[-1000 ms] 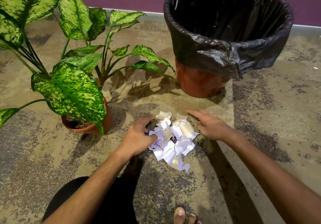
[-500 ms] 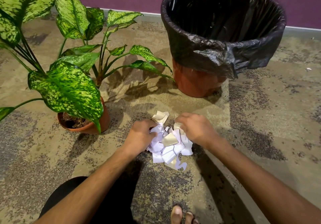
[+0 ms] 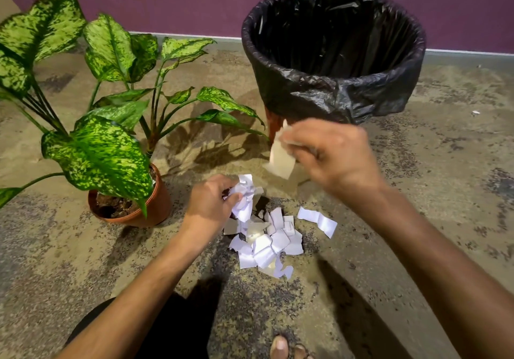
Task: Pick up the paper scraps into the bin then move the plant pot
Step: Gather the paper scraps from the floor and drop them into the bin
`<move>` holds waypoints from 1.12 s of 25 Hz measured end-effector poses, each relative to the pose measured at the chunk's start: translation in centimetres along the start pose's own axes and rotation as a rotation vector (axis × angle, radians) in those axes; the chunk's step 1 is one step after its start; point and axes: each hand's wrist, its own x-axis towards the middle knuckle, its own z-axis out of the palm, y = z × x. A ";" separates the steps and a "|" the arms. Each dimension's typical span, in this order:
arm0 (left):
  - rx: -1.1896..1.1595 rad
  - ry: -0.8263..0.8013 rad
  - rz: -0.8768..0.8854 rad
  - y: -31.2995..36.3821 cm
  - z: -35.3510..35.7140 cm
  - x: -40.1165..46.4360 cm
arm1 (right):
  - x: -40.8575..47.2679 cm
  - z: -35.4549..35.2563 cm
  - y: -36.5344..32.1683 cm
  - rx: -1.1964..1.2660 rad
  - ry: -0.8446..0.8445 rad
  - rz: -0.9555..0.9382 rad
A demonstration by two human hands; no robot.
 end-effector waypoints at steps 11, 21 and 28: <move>-0.147 0.242 0.274 8.1 -4.5 0.3 | 9.8 -3.6 6.5 -0.272 0.005 0.177; -0.275 0.444 0.360 16.6 -7.0 5.6 | 5.3 -4.6 4.8 0.022 0.447 0.139; -0.194 0.350 0.200 20.9 -6.8 12.9 | -4.7 0.7 2.3 0.175 0.371 0.153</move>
